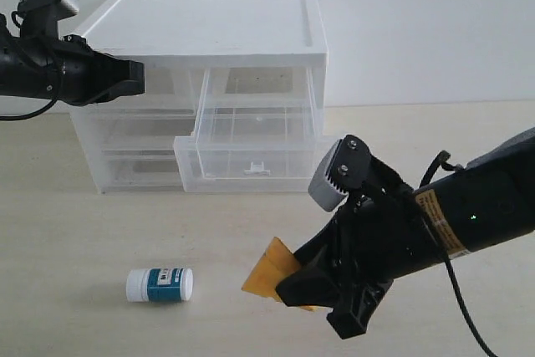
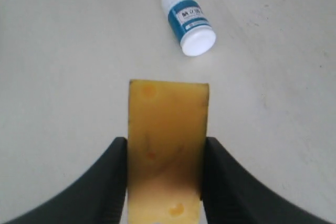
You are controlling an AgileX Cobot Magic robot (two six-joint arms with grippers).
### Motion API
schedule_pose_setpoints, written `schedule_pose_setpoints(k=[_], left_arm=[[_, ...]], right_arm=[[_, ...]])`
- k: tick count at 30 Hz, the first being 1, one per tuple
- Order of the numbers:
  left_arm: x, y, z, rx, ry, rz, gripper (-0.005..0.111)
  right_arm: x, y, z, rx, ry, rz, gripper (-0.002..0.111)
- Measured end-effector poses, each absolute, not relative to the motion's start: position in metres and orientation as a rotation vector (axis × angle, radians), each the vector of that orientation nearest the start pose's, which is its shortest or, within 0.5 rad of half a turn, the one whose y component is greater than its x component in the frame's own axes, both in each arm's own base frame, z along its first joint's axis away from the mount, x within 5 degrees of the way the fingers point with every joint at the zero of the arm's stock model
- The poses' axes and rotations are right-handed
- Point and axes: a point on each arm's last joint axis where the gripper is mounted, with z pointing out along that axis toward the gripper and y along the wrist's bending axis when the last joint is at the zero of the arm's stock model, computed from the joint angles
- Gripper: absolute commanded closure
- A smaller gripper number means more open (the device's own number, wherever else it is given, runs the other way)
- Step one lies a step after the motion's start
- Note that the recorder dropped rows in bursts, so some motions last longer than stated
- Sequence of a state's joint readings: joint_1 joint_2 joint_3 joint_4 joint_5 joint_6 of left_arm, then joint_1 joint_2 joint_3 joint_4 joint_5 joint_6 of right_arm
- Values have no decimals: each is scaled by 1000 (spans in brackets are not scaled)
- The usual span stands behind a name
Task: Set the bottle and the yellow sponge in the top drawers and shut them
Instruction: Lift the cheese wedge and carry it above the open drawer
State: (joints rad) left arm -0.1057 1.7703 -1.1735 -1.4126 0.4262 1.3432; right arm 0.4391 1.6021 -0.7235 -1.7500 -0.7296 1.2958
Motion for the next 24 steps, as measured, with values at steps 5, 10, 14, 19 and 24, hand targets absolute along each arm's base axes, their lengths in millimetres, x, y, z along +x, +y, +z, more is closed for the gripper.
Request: schedule_pose_setpoints(k=[5,10,14,19,24], left_arm=[[387,-78,243,300,2123,-545,103],[387,-78,243,300,2123,-545,103],[387,-78,243,300,2123,-545,103],[387,-78,243,300,2123,-545,103],[387,-78,243,300,2123,-545,103]], right_arm=[[219,172,208,-1312,1919,899,108],[214,172,234,-1293,1835,915,108],[219,175,259,-1254,1778,913,108],[236,179,290,-1182,1733,867,108],[252,182,323,-1088,1678,787,108]])
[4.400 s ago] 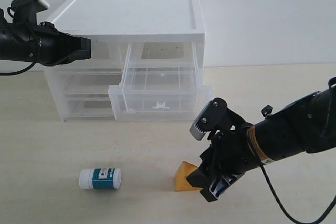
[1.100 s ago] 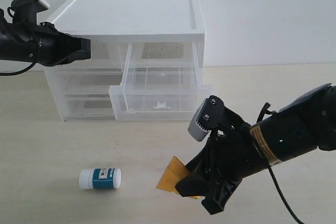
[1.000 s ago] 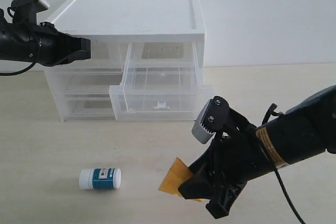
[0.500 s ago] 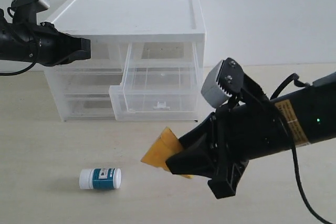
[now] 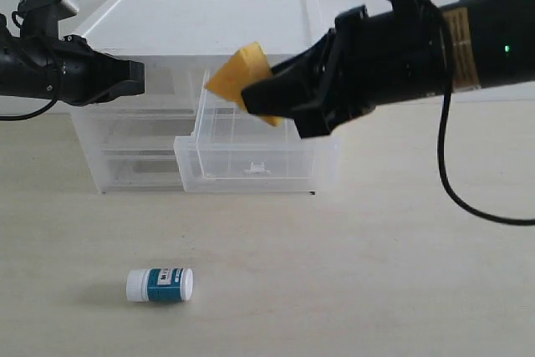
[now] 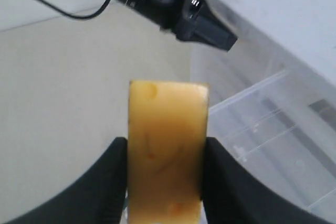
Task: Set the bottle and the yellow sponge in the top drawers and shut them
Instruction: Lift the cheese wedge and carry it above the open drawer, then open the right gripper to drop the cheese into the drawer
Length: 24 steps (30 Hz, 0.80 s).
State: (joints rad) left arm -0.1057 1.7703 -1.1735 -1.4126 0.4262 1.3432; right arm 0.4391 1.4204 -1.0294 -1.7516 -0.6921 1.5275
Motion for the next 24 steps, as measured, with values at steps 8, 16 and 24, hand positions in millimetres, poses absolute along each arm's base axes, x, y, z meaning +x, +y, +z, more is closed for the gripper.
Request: schedule_pose_setpoints(k=[8,16,24], left_arm=[[387,-78,243,300,2123,-545,103],[387,-78,243,294,2124,-548,103],[387,-78,243,296,2124,-547,103]], right_arm=[[293,196,321,-1009,1725,773,108],[333,206,291,-937,1818,685,108],[351,207,264,-884,1898,605,83]])
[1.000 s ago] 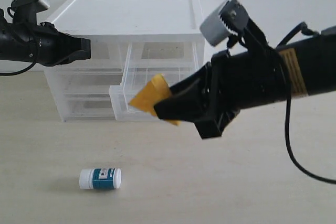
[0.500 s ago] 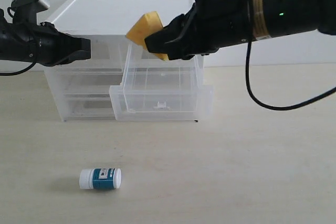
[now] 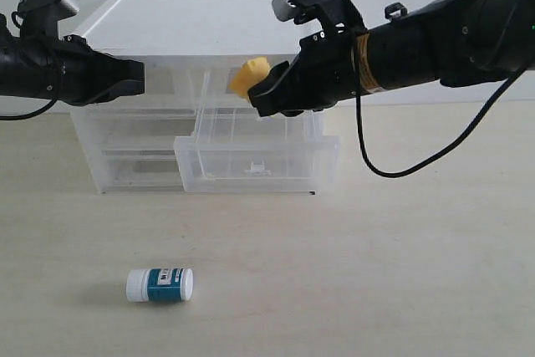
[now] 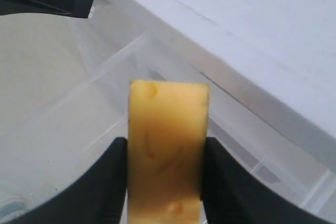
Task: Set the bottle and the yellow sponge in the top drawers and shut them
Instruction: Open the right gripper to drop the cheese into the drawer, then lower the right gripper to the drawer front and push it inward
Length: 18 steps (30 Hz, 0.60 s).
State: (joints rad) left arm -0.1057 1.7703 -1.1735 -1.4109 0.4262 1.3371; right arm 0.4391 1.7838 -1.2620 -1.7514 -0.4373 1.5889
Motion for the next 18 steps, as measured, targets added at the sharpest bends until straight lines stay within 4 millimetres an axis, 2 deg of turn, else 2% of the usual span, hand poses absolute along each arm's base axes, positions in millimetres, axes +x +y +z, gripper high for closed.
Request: schedule_pose_setpoints(k=[2,3,8,11,13,15,16,18], left_arm=[[387,-78,243,296,2124,-547,103],[387,-78,243,296,2124,-547,103],[387,-78,243,296,2124,-547,103],[387,-78,243,296,2124,-547,103],[387,-78,243,296,2124,-547,103],[387,-78,243,296,2124,-547,103],[387,-78,243,296,2124,-547,103],[387,-78,243,296,2124,-547,103]], right_arm=[[352,206,264,-878,1899,595,55],[353,206,264,-868,1902,593,52],[352,207,265,-846,1912,622,53],[347,207,274,-831,1906,668,53],[339,207,287,-779,1913,756,58],[322,204,317,-707,1899,893,67],[310,205,330,-725,1880,982,67],[297,205,342,-770,1858,1077,64]])
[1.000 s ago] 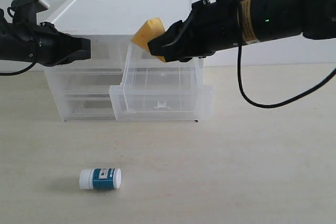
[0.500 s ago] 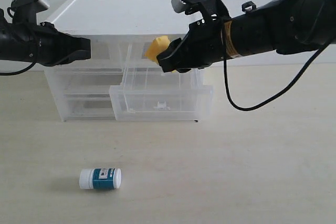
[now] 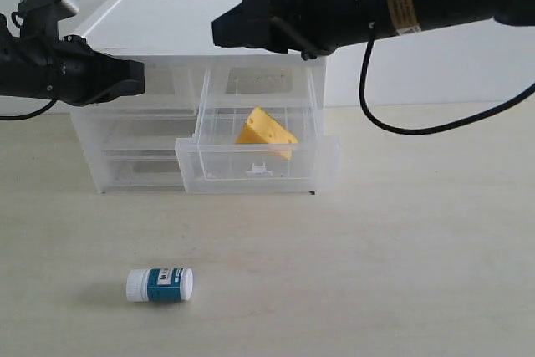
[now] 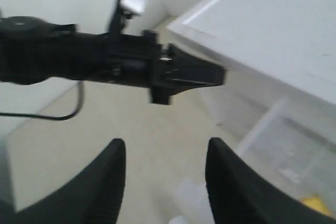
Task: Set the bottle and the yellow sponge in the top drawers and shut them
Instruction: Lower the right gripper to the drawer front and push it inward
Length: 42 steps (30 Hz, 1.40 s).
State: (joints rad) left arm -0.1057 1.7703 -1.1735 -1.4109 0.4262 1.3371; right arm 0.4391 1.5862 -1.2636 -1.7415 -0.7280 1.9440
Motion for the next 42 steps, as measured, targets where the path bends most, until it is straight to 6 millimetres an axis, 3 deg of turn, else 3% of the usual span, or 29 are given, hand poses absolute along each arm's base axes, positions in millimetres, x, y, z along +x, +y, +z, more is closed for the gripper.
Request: schedule_pose_setpoints(k=[5,12,22,33,42], left_arm=[[387,-78,243,296,2124,-547,103],[387,-78,243,298,2125,-546,103],[387,-78,244,303,2123,-542,103],[387,-78,244,306,2123,-541,103],[388,-78,244,301,2122,-533,103]], right_arm=[[278,207,344,-848,1872,1234,60],[260,201,291,-874,2033,1284,60],[264,183,243,-650,2217,1021,60],[255,213,236,-631,2196,780,60],[271,219,231,-600,2193,713,60]])
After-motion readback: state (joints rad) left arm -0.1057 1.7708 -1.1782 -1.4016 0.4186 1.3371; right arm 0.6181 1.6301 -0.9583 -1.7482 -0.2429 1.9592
